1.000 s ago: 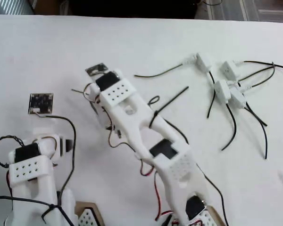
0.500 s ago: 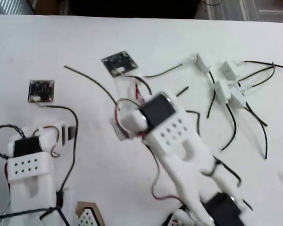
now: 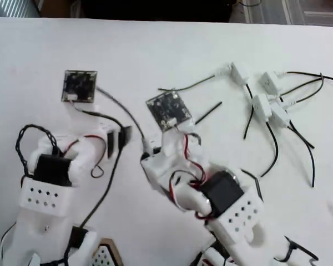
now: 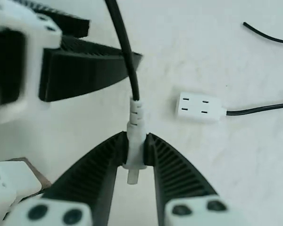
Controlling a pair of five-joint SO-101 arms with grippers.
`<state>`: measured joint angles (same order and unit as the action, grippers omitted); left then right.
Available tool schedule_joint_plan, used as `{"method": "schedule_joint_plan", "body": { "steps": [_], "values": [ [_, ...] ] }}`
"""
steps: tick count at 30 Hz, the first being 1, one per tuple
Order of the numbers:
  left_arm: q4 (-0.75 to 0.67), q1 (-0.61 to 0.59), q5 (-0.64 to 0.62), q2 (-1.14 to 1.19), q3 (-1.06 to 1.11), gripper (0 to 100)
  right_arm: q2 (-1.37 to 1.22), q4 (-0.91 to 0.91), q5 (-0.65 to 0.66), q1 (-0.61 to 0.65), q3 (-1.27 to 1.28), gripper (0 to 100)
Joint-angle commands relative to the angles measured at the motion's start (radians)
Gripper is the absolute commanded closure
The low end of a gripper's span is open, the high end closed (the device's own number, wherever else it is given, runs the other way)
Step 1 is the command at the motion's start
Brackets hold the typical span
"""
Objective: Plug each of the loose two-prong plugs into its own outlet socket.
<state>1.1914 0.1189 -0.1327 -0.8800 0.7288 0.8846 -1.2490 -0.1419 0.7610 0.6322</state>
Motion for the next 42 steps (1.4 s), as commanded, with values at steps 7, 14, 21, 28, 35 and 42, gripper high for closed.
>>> {"method": "schedule_joint_plan", "body": {
  "steps": [7, 14, 21, 28, 35, 42],
  "values": [
    [0.106, 0.209, 0.074, -0.024, -0.161, 75, 0.085, 0.173, 0.006, 0.058, 0.140, 98.1],
    [0.104, 0.189, 0.123, -0.120, -0.104, 75, 0.082, 0.199, 0.006, 0.036, 0.161, 98.1],
    [0.104, -0.045, 0.232, -0.346, -0.003, 75, -0.018, 0.228, 0.069, -0.108, 0.158, 98.1],
    [-0.071, -0.358, 0.284, -0.367, 0.293, 75, -0.302, 0.390, 0.100, -0.202, 0.155, 98.1],
    [-0.299, -0.478, 0.284, -0.372, 0.572, 75, -0.501, 0.568, 0.110, -0.202, 0.153, 98.1],
    [-0.313, -0.478, 0.284, -0.372, 0.609, 75, -0.656, 0.682, 0.117, -0.200, 0.146, 98.1]
  ]
}}
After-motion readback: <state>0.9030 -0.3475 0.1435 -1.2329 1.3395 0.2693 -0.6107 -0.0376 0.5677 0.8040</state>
